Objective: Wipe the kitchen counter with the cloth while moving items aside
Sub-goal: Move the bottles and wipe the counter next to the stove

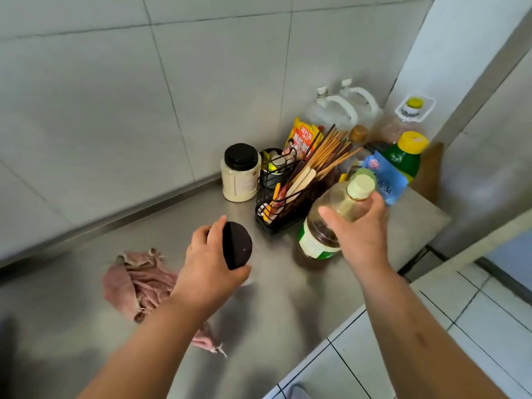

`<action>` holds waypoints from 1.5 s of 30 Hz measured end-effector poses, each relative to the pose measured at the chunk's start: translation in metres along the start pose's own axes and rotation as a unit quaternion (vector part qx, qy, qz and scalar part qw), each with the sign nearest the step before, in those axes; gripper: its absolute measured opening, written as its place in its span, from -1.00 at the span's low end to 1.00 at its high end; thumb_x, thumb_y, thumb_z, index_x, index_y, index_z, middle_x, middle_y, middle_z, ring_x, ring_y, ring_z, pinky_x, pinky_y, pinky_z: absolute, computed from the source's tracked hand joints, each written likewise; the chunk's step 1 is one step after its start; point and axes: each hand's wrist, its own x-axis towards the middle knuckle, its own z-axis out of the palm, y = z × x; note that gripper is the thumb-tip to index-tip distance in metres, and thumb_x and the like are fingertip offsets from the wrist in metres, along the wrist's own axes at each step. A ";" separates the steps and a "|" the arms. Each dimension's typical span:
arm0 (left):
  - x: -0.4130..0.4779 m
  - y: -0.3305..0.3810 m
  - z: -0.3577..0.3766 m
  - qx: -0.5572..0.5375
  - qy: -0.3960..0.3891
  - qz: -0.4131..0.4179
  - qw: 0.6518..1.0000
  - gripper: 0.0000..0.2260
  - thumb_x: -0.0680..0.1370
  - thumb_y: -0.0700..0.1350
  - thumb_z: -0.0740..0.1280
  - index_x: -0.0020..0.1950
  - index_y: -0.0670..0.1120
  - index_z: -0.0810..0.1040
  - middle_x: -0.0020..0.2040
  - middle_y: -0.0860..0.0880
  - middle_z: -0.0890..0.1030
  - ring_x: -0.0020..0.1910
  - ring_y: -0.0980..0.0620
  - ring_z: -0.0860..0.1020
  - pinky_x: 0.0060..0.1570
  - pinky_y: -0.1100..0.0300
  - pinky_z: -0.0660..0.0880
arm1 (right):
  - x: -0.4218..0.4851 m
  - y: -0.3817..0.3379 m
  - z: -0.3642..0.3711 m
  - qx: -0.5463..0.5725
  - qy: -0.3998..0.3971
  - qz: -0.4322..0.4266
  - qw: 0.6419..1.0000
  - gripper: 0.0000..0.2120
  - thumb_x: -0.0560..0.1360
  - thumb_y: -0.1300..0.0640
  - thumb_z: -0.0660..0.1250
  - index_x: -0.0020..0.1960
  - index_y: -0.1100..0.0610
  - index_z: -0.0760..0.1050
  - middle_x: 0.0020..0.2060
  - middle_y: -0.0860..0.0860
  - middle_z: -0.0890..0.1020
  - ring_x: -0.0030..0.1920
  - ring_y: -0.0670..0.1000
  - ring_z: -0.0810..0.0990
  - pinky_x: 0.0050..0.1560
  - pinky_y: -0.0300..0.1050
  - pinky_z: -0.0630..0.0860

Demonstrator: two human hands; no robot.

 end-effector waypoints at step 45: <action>0.036 0.028 0.097 0.096 0.012 -0.153 0.983 -0.29 0.47 -0.18 0.28 0.55 -0.01 0.01 0.56 -0.08 -0.05 0.51 -0.15 0.07 0.39 0.00 0.22 | 0.017 0.069 -0.014 -0.065 -0.163 -0.224 0.959 -0.86 0.45 0.05 0.43 -0.16 0.03 0.47 -0.19 -0.08 0.46 -0.24 -0.09 0.45 -0.23 -0.26 0.44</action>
